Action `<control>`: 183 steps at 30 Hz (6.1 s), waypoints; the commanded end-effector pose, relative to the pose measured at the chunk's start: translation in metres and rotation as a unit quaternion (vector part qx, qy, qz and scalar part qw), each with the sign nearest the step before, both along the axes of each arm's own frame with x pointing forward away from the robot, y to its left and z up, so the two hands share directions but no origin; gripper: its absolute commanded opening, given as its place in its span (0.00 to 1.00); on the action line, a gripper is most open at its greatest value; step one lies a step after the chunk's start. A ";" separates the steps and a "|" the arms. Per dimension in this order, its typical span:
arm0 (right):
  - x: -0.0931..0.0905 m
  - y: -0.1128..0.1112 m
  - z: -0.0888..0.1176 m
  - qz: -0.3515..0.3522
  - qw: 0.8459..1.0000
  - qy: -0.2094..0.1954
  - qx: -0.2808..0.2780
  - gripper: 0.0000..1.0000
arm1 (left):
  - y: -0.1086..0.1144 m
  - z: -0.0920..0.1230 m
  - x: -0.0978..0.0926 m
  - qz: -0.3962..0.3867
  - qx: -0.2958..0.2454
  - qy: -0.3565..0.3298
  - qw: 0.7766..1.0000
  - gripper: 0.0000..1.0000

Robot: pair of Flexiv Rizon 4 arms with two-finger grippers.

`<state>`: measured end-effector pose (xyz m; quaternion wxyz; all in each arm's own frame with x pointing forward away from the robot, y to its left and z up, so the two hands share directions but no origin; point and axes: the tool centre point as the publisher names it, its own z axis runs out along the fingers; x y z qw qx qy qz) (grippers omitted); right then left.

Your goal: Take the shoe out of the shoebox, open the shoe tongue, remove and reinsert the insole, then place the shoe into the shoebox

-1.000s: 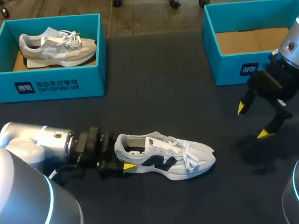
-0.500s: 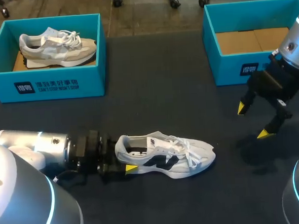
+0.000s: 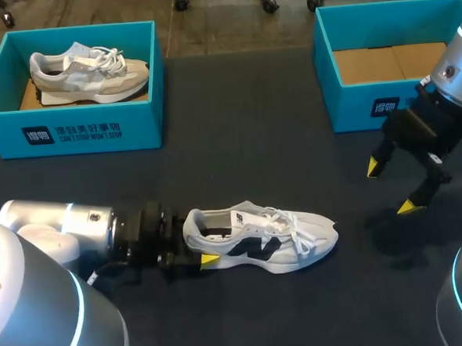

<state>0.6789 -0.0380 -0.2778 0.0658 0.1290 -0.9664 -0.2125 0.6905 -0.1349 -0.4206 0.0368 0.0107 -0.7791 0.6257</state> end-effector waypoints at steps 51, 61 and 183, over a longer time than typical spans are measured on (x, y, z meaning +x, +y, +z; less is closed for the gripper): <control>-0.011 0.131 0.024 -0.460 0.831 0.166 -0.264 1.00 | -0.005 -0.006 0.005 -0.003 -0.013 0.009 1.000 0.00; -0.025 0.167 0.018 -0.583 0.718 0.163 -0.343 1.00 | -0.005 -0.006 0.005 -0.003 -0.013 0.009 1.000 0.00; 0.009 0.200 -0.058 -0.772 0.556 0.021 -0.308 0.52 | -0.005 -0.006 0.005 -0.003 -0.013 0.009 1.000 0.00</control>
